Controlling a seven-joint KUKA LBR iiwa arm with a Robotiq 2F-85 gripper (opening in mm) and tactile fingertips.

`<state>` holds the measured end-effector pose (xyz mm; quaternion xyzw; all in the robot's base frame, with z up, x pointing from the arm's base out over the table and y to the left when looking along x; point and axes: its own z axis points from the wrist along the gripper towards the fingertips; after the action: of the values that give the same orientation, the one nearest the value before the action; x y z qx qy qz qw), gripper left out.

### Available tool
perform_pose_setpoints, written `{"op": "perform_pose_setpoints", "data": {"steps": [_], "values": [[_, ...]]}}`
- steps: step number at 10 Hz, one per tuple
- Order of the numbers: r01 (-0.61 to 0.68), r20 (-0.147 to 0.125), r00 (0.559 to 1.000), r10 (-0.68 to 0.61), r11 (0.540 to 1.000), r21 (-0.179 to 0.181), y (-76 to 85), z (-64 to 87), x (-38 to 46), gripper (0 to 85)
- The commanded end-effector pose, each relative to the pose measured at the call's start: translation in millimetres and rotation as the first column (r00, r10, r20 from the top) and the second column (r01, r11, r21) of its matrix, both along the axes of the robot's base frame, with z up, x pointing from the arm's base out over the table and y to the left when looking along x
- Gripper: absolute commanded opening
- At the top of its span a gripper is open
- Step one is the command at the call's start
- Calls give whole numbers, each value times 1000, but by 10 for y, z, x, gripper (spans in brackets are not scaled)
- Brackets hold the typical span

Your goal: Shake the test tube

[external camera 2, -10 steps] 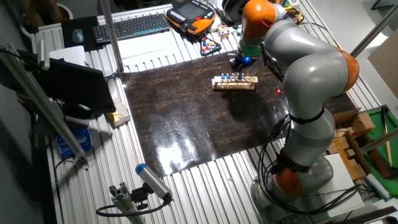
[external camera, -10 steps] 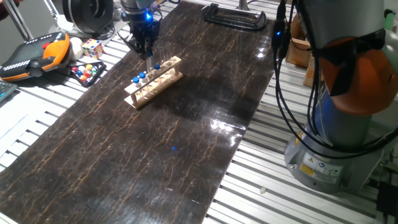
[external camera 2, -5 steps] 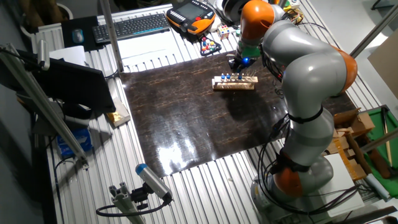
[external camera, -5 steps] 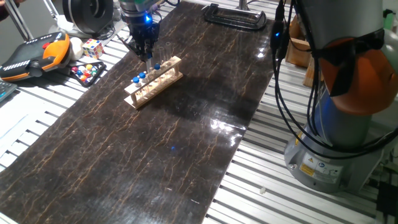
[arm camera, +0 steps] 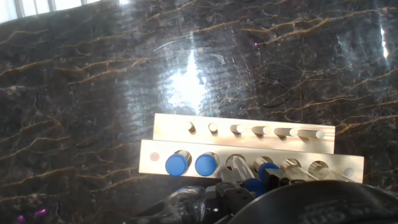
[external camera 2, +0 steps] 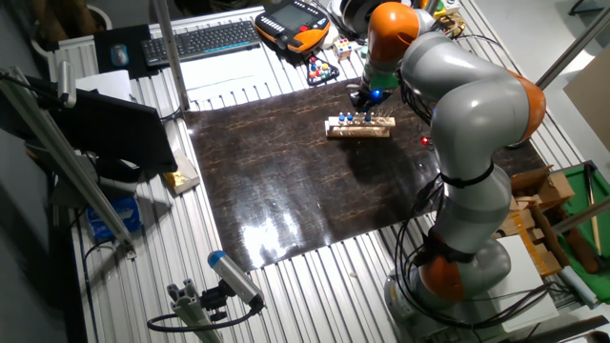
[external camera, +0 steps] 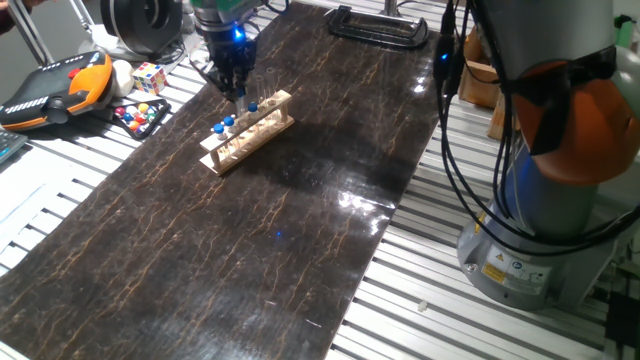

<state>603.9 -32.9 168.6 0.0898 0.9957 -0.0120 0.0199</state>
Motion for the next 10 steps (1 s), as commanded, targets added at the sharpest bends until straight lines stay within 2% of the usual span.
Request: {"op": "perform_pose_setpoints", "data": {"steps": [1,6,10], "values": [[3,0,1000,-3,1000,-1,5,-19,-4,7],[4,8,1000,-4,1000,-1,18,-130,-43,7],[4,9,1000,-4,1000,-1,34,-161,-50,7]]}}
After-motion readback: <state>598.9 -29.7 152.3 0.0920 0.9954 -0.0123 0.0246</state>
